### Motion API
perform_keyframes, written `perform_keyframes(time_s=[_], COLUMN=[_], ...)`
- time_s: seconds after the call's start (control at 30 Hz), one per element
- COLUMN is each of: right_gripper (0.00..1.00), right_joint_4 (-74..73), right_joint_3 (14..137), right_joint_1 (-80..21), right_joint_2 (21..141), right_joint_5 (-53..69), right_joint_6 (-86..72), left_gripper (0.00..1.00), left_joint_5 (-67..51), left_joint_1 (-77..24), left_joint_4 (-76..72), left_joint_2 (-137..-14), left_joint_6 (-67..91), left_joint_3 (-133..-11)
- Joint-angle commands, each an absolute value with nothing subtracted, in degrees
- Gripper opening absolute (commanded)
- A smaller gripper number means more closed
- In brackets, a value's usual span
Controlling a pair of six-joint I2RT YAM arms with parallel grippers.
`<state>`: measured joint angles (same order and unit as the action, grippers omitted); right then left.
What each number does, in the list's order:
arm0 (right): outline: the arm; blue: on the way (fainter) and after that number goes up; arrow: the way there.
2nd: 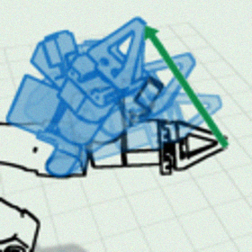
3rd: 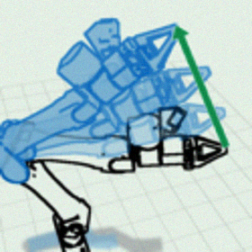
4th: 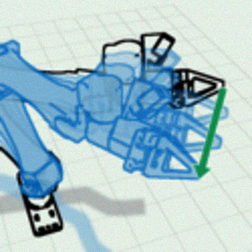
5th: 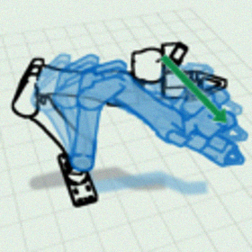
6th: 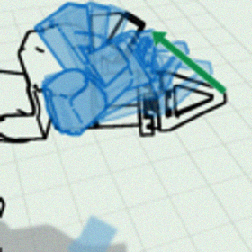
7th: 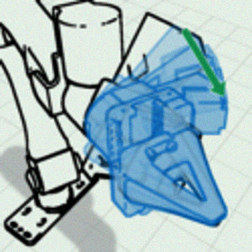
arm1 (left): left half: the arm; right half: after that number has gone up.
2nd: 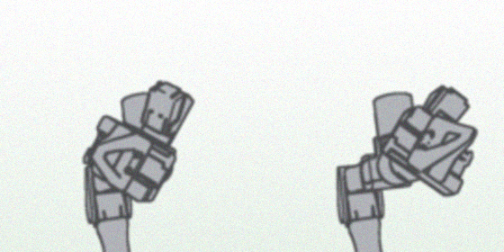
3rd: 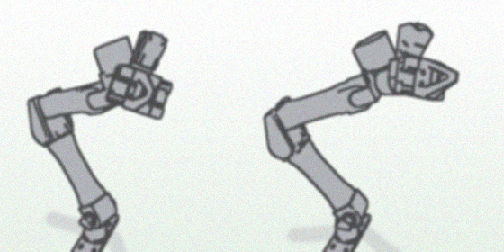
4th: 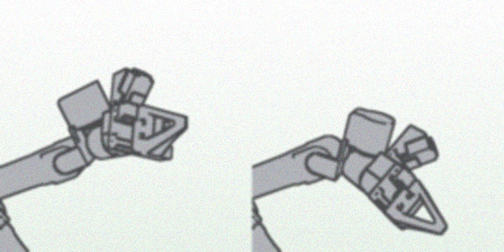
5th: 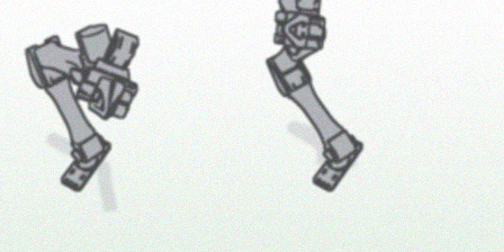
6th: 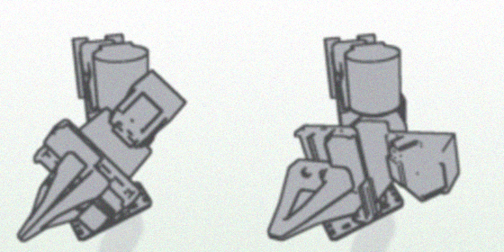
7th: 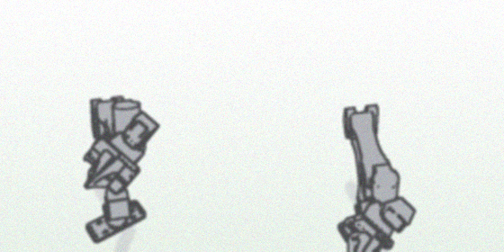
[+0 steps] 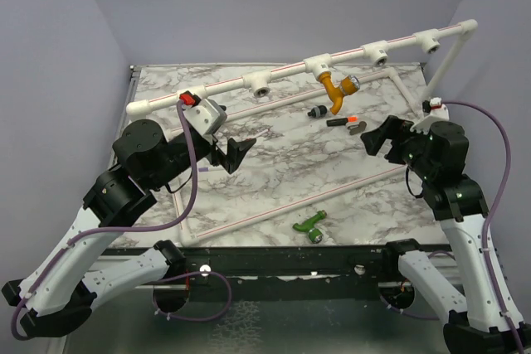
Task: Install the water faucets
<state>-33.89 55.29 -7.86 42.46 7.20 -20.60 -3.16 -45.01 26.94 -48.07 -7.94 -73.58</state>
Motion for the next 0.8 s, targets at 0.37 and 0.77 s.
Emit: perform_keyframes(time_s=[0.37, 0.77], right_gripper=[1.0, 0.93], right_joint_4=[-37.76, -41.17], right_joint_3=[54.29, 49.38], right_joint_1=[-8.1, -15.01], right_joint_2=[40.2, 47.19], right_joint_5=[16.24, 17.24], right_joint_6=[-18.58, -19.84], left_gripper=[0.99, 0.99], left_joint_5=[-2.03, -2.21], left_joint_1=[-45.09, -45.06], left_joint_4=[26.64, 26.63], left_joint_2=[-47.27, -46.92], left_joint_6=[-9.06, -8.97], left_joint_3=[-73.68, -72.33])
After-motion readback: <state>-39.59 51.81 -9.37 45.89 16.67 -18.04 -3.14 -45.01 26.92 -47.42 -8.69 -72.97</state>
